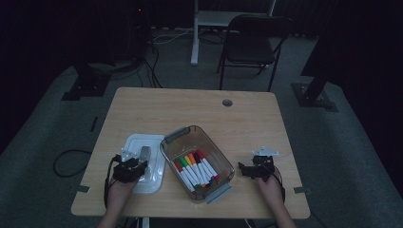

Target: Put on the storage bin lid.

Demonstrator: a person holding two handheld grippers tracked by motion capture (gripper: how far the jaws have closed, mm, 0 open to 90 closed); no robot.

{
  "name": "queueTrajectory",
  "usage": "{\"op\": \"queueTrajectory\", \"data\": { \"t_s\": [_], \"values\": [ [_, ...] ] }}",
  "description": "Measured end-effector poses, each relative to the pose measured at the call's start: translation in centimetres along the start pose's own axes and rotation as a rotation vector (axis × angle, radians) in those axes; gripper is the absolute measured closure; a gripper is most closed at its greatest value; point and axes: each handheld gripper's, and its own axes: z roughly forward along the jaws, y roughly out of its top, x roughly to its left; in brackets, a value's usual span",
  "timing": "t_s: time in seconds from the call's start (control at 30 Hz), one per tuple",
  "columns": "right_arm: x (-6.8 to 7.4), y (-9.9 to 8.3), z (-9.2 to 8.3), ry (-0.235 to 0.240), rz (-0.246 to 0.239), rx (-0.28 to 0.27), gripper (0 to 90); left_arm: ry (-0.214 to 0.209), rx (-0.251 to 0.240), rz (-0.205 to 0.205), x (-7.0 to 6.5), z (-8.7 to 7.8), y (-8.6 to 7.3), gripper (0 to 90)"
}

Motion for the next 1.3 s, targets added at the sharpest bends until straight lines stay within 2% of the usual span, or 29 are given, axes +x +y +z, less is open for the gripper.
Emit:
{"op": "queueTrajectory", "data": {
  "t_s": [0.07, 0.17, 0.33, 0.4, 0.43, 0.47, 0.5, 0.53, 0.67, 0.73, 0.8, 0.87, 1.0, 1.07, 1.1, 1.13, 1.3],
  "values": [
    [0.0, 0.0, -0.1, 0.0, 0.004, 0.0, 12.3, 0.014, 0.011, 0.005, 0.1, 0.2, -0.2, 52.6],
    [0.2, -0.2, -0.3, 0.007, -0.001, -0.002, 12.3, 0.014, 0.01, -0.004, 0.3, 0.4, -0.3, 52.6],
    [1.2, -0.2, -0.5, 0.075, -0.021, -0.027, 12.3, 0.021, 0.03, 0.028, 0.2, 0.5, -0.6, 54.4],
    [1.8, 0.1, -0.7, 0.106, -0.04, -0.046, 12.3, 0.02, 0.024, 0.036, 0.1, 0.4, -0.7, 60.0],
    [1.8, 0.1, -0.7, 0.106, -0.04, -0.046, 12.3, 0.02, 0.024, 0.036, 0.1, 0.4, -0.7, 63.3],
    [2.0, 0.2, -0.8, 0.119, -0.047, -0.056, 12.3, 0.037, 0.018, 0.061, 0.1, 0.4, -0.7, 63.3],
    [2.7, 0.4, -1.0, 0.163, -0.059, -0.083, 12.3, 0.037, 0.015, 0.058, 0.1, 0.4, -0.7, 66.7],
    [2.9, 0.4, -1.1, 0.179, -0.065, -0.089, 12.3, 0.038, 0.013, 0.057, 0.3, 0.4, -0.7, 67.5],
    [3.5, 0.3, -0.8, 0.212, -0.081, -0.073, 12.3, 0.038, 0.012, 0.057, 0.8, 0.2, -0.7, 68.0],
    [4.1, 0.3, -0.7, 0.27, -0.082, -0.054, 12.3, 0.039, 0.004, 0.047, 1.2, 0.0, -0.6, 68.2],
    [4.6, 0.4, -0.8, 0.305, -0.095, -0.059, 13.6, 0.036, -0.004, 0.039, 1.6, -0.5, -0.4, 68.4],
    [4.9, 0.4, -0.7, 0.293, -0.123, -0.05, 13.6, 0.032, -0.011, 0.033, 1.9, -1.1, -0.2, 68.5],
    [4.8, 0.2, -0.6, 0.337, -0.104, -0.039, 13.7, 0.023, -0.034, 0.02, 2.5, -2.4, 0.0, 68.5],
    [4.8, 0.2, -0.6, 0.344, -0.108, -0.037, 13.7, 0.023, -0.034, 0.02, 2.5, -2.4, 0.0, 68.5],
    [4.8, 0.2, -0.6, 0.344, -0.108, -0.037, 13.7, 0.021, -0.047, 0.012, 3.0, -3.8, 0.1, 68.5],
    [5.3, 0.3, -0.7, 0.362, -0.14, -0.042, 13.7, 0.021, -0.051, 0.006, 3.2, -4.2, 0.2, 68.6],
    [6.2, 0.4, -1.0, 0.402, -0.18, -0.078, 13.7, 0.017, -0.086, 0.002, 3.8, -6.8, 0.5, 68.6]
  ]
}}
